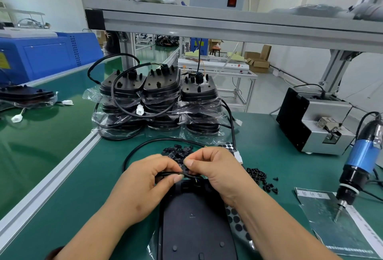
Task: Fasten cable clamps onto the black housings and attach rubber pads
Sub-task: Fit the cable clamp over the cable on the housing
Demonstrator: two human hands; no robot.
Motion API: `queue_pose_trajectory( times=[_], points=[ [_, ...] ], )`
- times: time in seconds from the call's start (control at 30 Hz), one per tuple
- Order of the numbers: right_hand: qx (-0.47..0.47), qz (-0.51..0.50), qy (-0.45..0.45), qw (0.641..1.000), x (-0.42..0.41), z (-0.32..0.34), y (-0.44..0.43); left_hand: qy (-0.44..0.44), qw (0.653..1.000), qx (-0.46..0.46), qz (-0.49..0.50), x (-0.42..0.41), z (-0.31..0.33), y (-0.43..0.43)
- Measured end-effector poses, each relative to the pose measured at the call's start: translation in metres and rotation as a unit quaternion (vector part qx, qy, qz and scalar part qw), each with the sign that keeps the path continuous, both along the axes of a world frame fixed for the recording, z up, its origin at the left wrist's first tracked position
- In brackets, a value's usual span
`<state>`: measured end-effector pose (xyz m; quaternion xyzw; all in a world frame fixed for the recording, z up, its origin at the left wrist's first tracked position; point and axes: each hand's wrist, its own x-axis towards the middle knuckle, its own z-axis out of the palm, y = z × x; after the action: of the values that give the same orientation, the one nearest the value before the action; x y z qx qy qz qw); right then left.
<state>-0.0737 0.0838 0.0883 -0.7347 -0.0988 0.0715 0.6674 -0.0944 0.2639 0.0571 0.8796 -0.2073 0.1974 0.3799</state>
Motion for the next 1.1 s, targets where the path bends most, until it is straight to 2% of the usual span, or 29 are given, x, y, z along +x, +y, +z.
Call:
queue_pose_trajectory(
  times=[0.33,0.8,0.97,1.1],
  points=[
    [0.008,-0.025,0.024,0.999,-0.002,-0.002,0.003,-0.025,1.000,-0.004,0.013,-0.003,0.004,-0.003],
    [0.047,-0.033,0.002,0.998,-0.004,-0.005,0.005,0.092,0.988,-0.125,-0.005,-0.004,0.006,-0.010],
    [0.041,-0.017,-0.009,0.999,-0.005,-0.006,0.003,0.115,0.985,-0.126,-0.015,-0.004,0.008,-0.009],
    [-0.006,0.036,-0.024,0.999,-0.004,-0.003,-0.004,0.123,0.982,-0.145,-0.006,-0.005,0.006,-0.012]
  ],
)
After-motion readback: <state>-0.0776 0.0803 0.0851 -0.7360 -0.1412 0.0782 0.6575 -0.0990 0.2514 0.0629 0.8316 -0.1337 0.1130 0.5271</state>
